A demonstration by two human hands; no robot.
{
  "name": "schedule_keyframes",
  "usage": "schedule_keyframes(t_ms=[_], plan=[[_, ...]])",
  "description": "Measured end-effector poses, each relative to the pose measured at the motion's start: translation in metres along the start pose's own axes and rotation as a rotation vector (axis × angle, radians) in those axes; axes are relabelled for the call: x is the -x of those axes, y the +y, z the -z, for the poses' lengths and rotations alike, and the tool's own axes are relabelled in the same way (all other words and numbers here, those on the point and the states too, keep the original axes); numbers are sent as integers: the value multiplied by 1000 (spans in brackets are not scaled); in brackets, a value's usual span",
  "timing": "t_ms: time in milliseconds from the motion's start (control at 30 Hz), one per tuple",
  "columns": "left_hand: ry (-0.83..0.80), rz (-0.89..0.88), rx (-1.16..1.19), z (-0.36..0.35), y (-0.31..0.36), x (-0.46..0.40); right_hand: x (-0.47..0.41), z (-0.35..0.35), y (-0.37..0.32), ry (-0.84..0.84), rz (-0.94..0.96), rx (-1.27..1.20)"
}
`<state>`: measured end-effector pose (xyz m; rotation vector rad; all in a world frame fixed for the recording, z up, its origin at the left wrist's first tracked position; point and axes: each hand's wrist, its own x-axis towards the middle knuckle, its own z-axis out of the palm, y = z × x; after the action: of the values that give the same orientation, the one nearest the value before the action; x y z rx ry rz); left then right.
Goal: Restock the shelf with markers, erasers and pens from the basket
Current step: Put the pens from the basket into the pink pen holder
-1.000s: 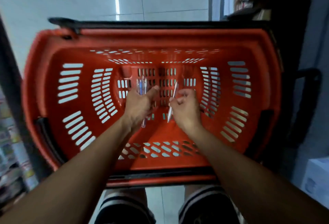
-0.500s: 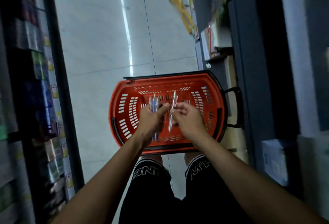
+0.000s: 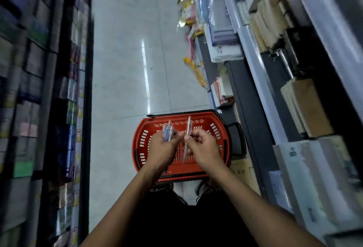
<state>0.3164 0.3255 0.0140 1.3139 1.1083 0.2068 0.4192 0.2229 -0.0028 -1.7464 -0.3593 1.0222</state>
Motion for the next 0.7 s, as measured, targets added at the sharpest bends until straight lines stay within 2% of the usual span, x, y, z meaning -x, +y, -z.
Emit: schedule_keyframes(t_ms=[67,200,400,533,700], plan=[[-36,-48,-71,7,3,7,14,1,-4,59,44,1],[-181,-149,-164,20,11,21,52,-1,-9,288,103,-14],[-432,-248,-260,22,14,44,131,-4,14,521,40,-104],[-570,-307,-351,0,7,71,191,1,31,718,32,-148],[-726,-488,-451,-39,-11,121,264,17,48,947,-1,-199]])
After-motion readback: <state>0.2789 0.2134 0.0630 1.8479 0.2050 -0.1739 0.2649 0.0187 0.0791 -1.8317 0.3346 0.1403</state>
